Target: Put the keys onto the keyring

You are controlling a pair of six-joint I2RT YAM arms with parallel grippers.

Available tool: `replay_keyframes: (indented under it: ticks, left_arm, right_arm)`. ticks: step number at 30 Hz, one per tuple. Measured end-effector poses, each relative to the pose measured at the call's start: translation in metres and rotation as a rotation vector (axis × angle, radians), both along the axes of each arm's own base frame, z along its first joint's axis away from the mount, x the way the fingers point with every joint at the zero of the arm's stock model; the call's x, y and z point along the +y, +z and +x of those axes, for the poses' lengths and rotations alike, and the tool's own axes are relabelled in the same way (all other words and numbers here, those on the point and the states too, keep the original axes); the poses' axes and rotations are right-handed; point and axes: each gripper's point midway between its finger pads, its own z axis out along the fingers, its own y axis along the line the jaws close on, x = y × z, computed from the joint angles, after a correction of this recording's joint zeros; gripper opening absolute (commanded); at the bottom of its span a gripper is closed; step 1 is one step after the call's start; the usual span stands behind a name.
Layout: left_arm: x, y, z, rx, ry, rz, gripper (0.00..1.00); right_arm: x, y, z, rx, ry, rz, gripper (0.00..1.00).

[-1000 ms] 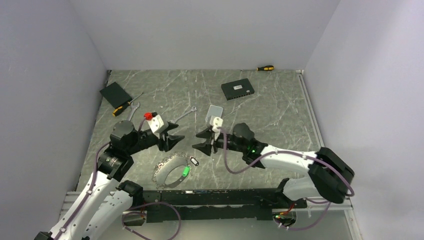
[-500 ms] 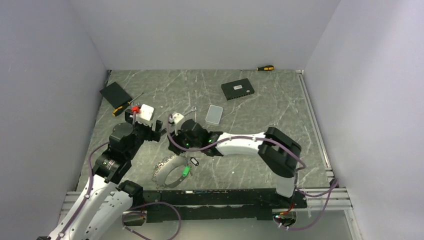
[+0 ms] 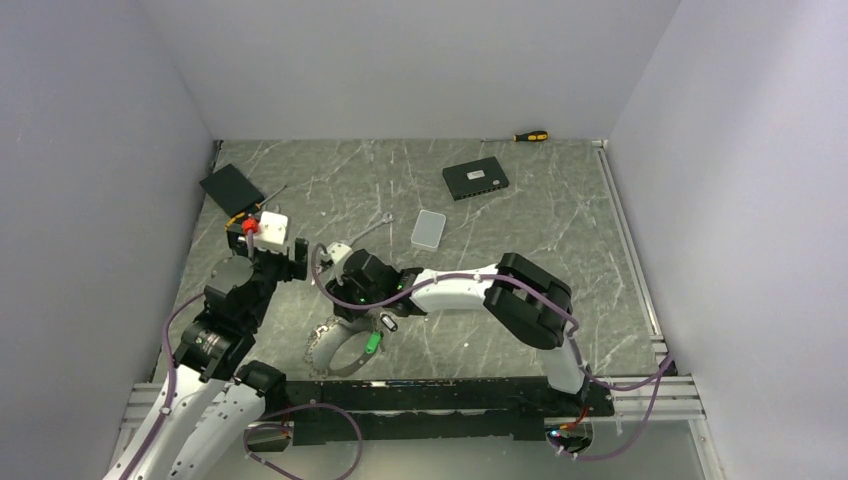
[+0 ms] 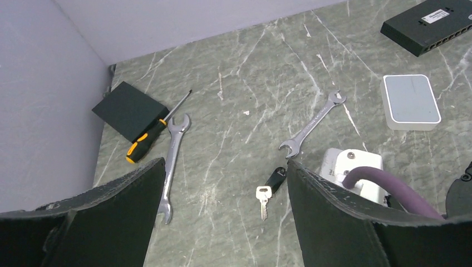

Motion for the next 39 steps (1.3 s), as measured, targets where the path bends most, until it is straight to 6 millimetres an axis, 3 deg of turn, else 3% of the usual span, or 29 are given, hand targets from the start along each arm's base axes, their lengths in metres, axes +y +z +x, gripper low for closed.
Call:
replay_keyframes:
  ticks: [10, 20, 31, 39]
  left_arm:
    - [0.002, -0.001, 0.0, 0.002, 0.012, 0.003, 0.84]
    - [0.004, -0.001, 0.0, 0.002, 0.02, 0.005, 0.84]
    - [0.004, -0.001, 0.0, 0.002, 0.021, 0.007, 0.83]
    - [0.004, -0.001, 0.001, 0.003, 0.021, 0.008, 0.84]
  right_arm:
    - [0.01, 0.005, -0.014, -0.004, 0.081, 0.009, 0.32]
    - [0.006, -0.014, -0.019, -0.047, 0.151, -0.058, 0.3]
    - [0.004, -0.018, -0.012, -0.117, 0.183, -0.086, 0.02]
    - [0.004, -0.019, -0.013, -0.142, 0.214, -0.078, 0.0]
